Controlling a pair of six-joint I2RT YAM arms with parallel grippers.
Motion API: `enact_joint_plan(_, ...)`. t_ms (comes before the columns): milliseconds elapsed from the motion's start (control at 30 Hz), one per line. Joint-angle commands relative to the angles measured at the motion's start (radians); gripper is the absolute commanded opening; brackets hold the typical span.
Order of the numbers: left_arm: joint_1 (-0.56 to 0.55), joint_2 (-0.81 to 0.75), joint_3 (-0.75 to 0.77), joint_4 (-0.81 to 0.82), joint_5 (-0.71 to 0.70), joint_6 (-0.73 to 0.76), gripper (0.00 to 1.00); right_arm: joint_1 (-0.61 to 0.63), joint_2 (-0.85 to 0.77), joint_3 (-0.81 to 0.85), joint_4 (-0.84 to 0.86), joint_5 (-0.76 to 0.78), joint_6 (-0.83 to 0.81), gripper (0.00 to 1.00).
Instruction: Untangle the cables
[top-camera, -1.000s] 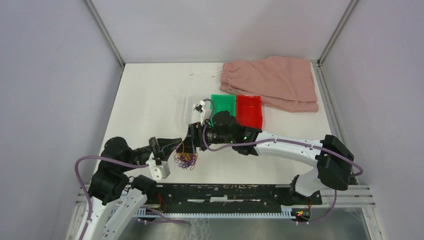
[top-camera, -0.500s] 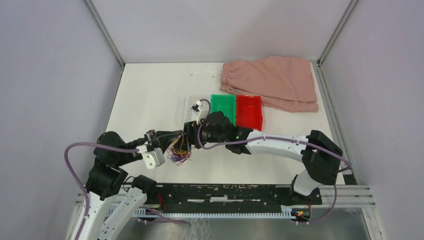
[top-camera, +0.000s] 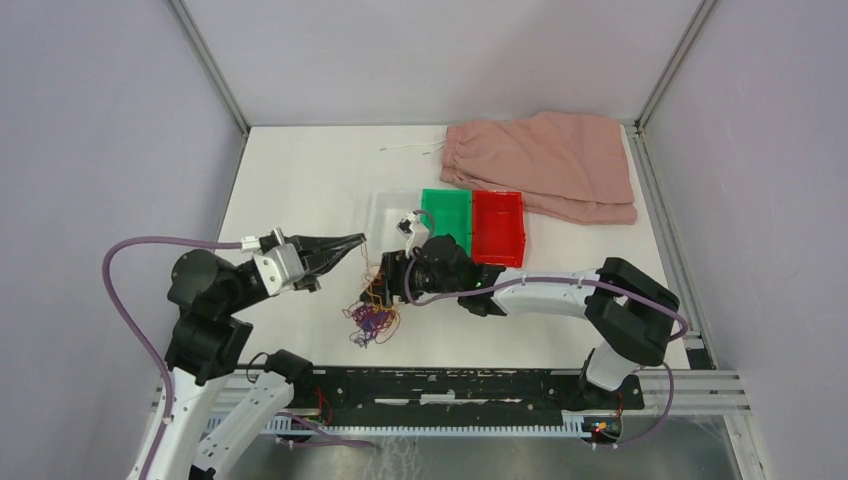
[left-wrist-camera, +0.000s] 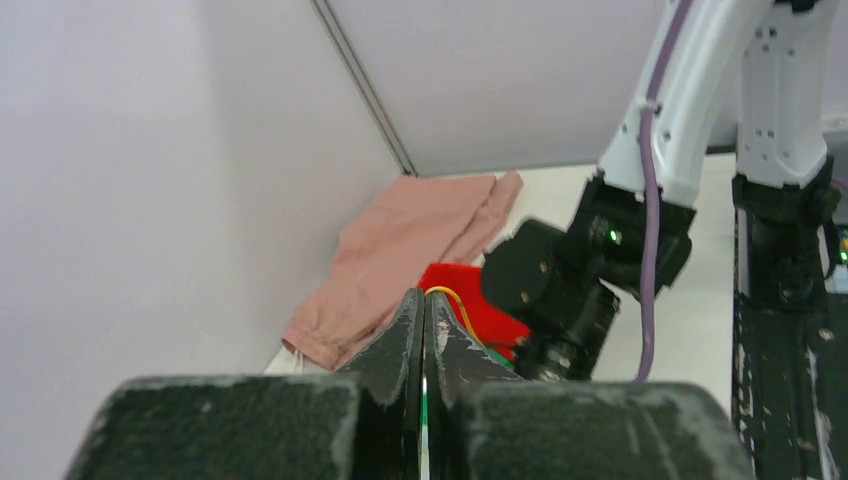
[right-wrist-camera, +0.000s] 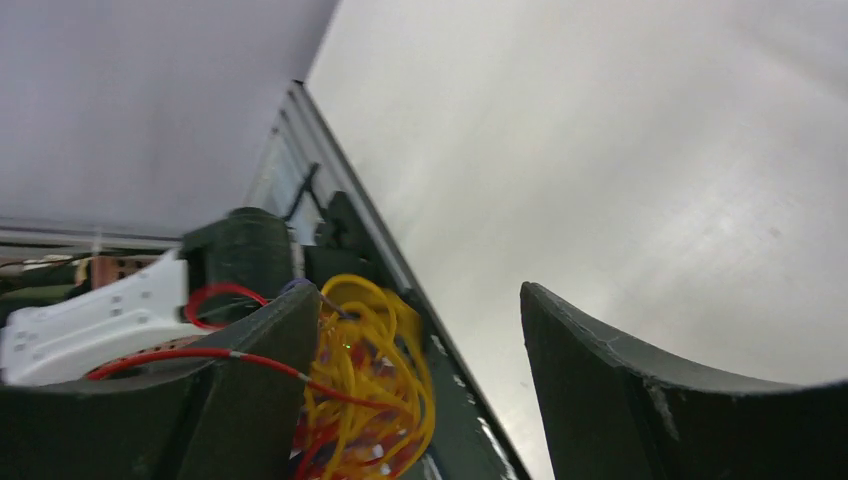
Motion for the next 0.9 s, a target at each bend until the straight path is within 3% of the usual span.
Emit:
enact_joint_plan(0, 0.000, 0.042, 0.124, 0.252, -0.045, -0.154, 0.03, -0.010, -0.006, -0.087, -0.039, 0.092, -0.035, 0.79)
enact_joint_plan(367, 0.001, 0.139, 0.256, 0.286, -0.073, -0.139, 0.03, -0.012, -0.051, -0.213, -0.072, 0.237, -0.050, 0.78)
enact_joint_plan(500, -0.001, 0.118, 0.208, 0.221, -0.040, -0.095, 0.03, -0.012, -0.209, -0.230, -0.112, 0.270, -0.083, 0.78)
enact_joint_plan(867, 0.000, 0.088, 0.070, 0.170, -0.011, 0.005, 0.03, -0.010, -0.603, -0.086, -0.435, 0.276, -0.315, 0.79)
